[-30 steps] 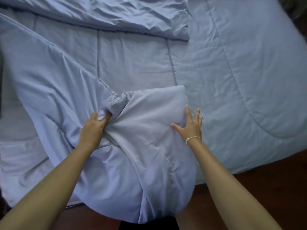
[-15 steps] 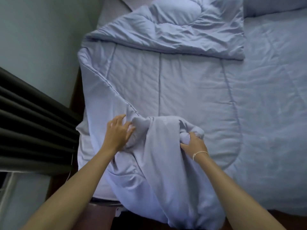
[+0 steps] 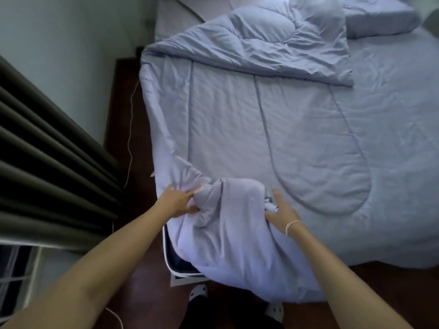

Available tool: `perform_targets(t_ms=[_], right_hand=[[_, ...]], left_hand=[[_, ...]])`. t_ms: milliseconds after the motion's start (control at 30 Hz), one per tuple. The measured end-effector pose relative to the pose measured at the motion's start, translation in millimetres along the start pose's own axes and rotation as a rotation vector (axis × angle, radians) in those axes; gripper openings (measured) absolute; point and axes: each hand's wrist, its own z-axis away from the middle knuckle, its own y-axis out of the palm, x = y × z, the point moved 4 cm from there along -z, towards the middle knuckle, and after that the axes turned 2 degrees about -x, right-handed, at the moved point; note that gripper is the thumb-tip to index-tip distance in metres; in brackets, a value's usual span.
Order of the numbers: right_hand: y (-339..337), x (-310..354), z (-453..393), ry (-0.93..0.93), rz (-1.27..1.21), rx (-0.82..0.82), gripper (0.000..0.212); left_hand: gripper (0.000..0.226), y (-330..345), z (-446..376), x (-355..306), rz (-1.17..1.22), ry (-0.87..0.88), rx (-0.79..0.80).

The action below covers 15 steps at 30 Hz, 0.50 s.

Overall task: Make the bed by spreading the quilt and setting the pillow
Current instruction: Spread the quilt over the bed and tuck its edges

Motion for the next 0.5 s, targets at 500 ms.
perform_targets(t_ms=[500], right_hand=[[186, 54, 98, -0.258, 0.297, 0.543, 0.053]], left_hand=[[0.061, 28, 47, -15, 0.308, -0.125, -0.262]])
